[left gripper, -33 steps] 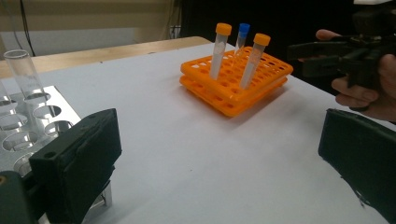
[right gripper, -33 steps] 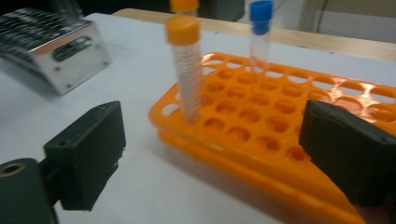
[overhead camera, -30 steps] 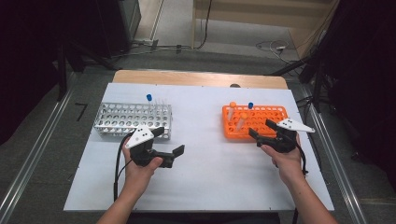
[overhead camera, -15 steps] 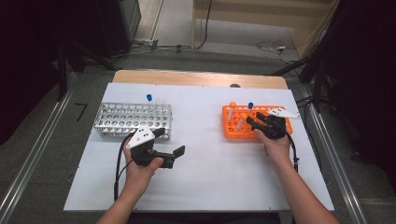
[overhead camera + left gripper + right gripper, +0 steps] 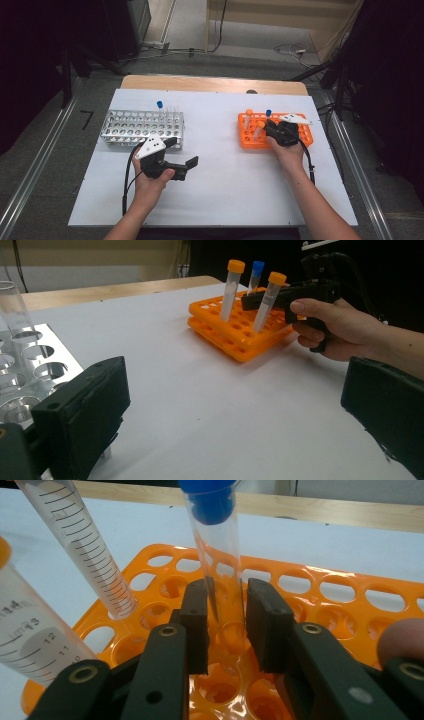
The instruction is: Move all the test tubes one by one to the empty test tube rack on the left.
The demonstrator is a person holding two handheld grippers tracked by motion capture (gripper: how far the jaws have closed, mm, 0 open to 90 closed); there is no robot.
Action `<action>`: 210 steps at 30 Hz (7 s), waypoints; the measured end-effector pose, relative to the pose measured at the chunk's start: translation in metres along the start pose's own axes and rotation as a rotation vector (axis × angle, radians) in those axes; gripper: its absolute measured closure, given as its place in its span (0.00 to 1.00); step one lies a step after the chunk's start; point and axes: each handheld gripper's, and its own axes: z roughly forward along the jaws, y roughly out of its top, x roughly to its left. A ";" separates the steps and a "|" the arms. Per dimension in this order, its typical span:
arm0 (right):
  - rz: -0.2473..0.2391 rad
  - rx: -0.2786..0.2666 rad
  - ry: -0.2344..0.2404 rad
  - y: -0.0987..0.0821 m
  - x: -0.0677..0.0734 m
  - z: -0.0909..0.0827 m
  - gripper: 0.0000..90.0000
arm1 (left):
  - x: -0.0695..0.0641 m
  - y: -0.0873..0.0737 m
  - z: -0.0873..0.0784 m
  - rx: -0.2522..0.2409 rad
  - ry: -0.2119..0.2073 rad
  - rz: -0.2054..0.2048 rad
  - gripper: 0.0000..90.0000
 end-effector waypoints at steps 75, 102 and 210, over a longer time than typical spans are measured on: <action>-0.211 0.001 0.430 -0.032 0.134 -0.086 0.83 | -0.047 0.009 0.020 0.021 -0.120 0.064 0.19; -0.275 0.039 0.528 -0.039 0.166 -0.085 0.83 | -0.061 0.005 0.037 0.089 -0.240 0.120 0.82; -0.120 -0.044 0.304 -0.058 -0.002 -0.128 0.03 | 0.140 0.065 0.012 -0.051 0.424 -0.042 0.85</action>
